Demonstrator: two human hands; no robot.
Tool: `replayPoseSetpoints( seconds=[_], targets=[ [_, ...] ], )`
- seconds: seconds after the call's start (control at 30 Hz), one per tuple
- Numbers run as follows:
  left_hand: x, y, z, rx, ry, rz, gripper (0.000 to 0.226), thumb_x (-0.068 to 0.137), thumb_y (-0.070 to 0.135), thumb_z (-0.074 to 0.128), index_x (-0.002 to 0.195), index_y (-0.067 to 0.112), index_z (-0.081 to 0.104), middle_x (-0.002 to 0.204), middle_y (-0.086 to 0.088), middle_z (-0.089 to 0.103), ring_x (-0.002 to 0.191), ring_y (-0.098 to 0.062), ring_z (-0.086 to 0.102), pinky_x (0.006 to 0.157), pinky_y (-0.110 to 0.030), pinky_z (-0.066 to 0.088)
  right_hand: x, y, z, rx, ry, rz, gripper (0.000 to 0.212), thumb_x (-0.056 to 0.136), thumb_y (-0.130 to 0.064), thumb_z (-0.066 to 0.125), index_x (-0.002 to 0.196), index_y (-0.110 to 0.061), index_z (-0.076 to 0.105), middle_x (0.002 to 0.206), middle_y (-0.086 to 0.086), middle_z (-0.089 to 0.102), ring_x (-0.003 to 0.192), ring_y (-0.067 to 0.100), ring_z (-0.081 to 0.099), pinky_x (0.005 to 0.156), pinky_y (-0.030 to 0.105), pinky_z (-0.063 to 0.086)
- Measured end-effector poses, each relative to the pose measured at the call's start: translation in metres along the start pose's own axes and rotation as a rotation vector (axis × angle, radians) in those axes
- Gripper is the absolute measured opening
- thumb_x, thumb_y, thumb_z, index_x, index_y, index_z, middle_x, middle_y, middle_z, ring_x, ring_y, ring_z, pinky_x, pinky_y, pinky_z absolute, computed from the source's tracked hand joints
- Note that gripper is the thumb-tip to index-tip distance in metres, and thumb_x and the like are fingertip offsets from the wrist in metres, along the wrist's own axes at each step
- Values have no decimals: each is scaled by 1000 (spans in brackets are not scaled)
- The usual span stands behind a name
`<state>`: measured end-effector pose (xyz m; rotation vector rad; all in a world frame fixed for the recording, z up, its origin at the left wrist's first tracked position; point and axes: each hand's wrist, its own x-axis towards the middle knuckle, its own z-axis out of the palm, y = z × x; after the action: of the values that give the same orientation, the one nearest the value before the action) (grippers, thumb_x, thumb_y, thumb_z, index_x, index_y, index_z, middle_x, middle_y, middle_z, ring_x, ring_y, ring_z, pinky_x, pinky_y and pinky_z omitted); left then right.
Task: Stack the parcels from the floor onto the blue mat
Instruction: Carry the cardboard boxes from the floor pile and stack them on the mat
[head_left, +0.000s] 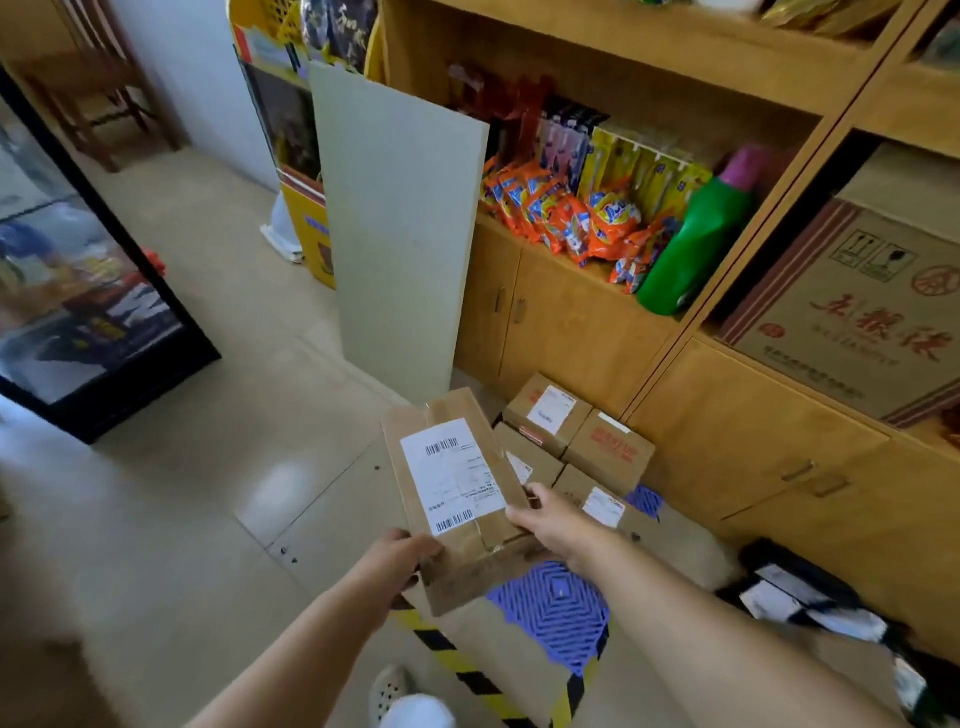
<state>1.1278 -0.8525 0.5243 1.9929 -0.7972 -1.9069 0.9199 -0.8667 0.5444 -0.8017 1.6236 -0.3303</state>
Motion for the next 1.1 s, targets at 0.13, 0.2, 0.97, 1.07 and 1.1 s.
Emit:
replayPoseSetpoints(
  seconds=[0.13,0.2,0.97,1.07,1.1],
  targets=[
    [43,12,-17,106,-34,-48,30,79,17,69,105,9,57,108,-13,65,102,-28,63,94,-41,52,31,2,20,86,44,71,44,94,-27,55,136,-22,44,118,1,59,105,24,60,90,43,54],
    [64,14,-16,118,-40,-75,29,80,17,69,105,7,57,108,-13,64,101,-27,63,91,-40,53,45,8,24,105,60,100,43,96,-25,53,137,-20,41,117,0,56,106,23,58,90,41,54],
    [378,-105,65,-323,98,-523,18,89,25,62,92,8,61,88,-15,68,80,-29,61,82,-43,51,358,170,51,-105,35,179,46,93,-11,55,138,-18,47,125,7,56,98,20,59,71,25,43],
    [428,-129,73,-330,87,-543,17,90,24,61,91,7,61,88,-15,68,80,-29,63,82,-44,52,404,201,62,-138,42,176,47,95,-9,52,140,-18,45,121,9,58,86,19,57,65,28,44],
    [443,-137,76,-323,82,-547,16,91,23,60,91,7,61,88,-14,68,80,-28,63,79,-42,52,418,212,66,-142,50,177,46,95,-8,51,139,-18,45,121,10,58,84,18,56,64,27,44]
  ],
)
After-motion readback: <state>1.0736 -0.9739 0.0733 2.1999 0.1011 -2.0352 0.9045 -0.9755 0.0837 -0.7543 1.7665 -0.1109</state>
